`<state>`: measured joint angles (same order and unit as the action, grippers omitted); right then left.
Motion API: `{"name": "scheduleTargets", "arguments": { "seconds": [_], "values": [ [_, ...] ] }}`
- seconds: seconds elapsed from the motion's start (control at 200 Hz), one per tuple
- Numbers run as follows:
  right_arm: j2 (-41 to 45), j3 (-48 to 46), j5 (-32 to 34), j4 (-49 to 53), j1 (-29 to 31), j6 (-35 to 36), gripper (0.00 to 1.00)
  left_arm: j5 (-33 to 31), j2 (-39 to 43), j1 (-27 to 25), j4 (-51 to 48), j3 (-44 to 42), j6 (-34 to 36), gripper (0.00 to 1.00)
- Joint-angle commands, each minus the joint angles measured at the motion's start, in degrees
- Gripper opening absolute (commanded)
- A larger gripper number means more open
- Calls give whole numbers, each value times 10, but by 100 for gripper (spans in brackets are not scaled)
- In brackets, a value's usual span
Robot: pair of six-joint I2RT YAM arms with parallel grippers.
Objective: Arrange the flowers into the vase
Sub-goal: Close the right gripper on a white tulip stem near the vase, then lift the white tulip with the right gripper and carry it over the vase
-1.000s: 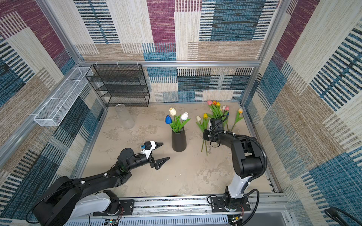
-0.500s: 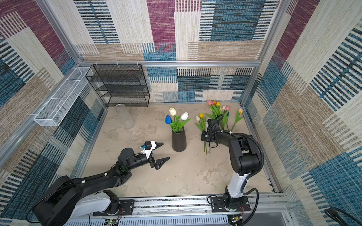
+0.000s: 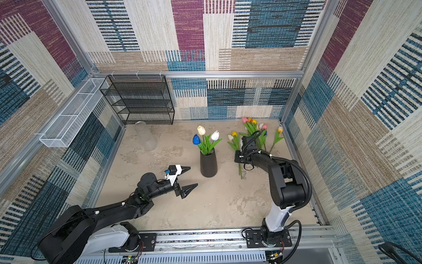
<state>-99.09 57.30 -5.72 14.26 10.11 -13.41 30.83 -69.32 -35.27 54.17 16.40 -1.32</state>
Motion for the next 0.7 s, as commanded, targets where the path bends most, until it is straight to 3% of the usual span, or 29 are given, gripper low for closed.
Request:
{"name": "scheduleTargets", "arguments": {
  "seconds": [0.0,0.065,0.155,0.26,0.366,0.696],
  "values": [
    [8,10,5,8,2,3,16,7,0,0,4,5,0,99],
    [6,11,8,8,3,5,18,7,-1,0,5,5,-1,99],
    [2,12,7,5,3,7,5,8,-2,0,5,5,-2,99],
    [-2,14,1,2,3,6,1,6,-2,0,4,5,0,99],
    [-7,20,6,2,3,10,19,6,-1,0,4,6,-1,99],
    [-80,79,45,40,13,38,25,5,-2,0,3,6,2,99]
  ]
}}
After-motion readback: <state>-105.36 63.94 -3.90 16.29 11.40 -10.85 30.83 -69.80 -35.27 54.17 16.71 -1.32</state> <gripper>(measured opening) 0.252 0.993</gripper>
